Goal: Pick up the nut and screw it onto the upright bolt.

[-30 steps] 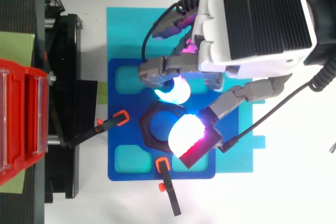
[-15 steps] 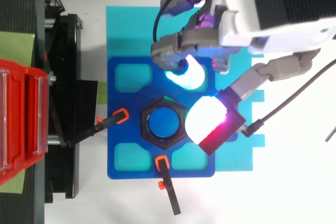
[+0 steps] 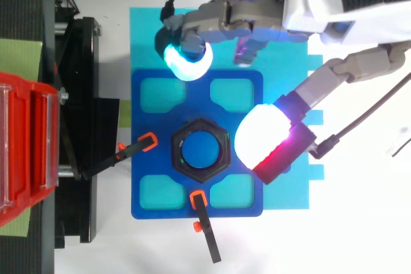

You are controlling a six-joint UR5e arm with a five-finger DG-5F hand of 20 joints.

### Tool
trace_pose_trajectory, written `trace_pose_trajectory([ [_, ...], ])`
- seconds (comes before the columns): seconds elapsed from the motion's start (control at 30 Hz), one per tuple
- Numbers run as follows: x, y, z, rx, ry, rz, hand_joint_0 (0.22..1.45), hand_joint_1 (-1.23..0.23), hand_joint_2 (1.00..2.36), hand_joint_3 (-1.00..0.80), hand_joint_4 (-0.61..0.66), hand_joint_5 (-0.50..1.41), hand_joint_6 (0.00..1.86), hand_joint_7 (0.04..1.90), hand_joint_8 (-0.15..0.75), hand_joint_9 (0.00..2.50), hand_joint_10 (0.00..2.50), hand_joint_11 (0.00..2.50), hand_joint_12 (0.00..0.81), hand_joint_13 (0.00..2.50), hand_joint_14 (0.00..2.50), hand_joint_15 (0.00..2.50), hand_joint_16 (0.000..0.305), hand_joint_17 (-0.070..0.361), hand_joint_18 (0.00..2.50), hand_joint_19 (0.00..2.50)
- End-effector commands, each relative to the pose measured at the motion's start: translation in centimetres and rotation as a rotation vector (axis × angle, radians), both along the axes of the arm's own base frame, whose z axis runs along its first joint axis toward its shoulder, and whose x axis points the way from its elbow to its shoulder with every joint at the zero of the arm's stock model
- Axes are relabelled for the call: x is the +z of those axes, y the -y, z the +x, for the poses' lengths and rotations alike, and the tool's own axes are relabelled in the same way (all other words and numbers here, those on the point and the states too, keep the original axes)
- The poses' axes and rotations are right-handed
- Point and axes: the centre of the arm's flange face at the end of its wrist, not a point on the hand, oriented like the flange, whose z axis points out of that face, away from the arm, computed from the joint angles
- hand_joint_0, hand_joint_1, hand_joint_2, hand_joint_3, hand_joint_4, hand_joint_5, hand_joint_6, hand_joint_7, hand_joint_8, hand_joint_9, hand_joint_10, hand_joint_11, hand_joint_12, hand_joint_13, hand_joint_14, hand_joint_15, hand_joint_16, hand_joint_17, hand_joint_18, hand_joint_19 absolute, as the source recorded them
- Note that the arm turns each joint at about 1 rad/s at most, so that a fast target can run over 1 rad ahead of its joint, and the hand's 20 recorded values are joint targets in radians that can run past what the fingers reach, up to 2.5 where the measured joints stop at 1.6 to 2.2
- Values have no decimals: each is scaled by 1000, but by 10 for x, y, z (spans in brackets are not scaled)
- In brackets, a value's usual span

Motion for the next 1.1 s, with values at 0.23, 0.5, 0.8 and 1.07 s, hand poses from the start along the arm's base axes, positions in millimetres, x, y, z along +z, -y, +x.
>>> trace_pose_trajectory([
  [0.23, -26, -28, 5, -29, 21, 4, 494, -160, 1000, -500, 188, -185, 502, 686, 262, 740, 0, 0, 312, 425, 0, 0, 40, 90, 138, 0],
  [0.5, -36, -57, 9, -36, 35, 48, 475, -111, 1000, -500, 150, -202, 501, 613, 203, 308, 0, 0, 328, 0, 0, 0, 43, 98, 0, 0],
  [0.8, -37, -72, 10, -38, 26, 53, 463, -53, 1000, -500, 94, -234, 501, 570, 180, 133, 0, 0, 334, 0, 0, 0, 46, 104, 0, 0],
  [1.07, -37, -78, 11, -41, 26, 55, 466, -66, 1000, -500, 104, -234, 501, 577, 189, 123, 0, 0, 335, 0, 0, 0, 46, 103, 0, 0],
])
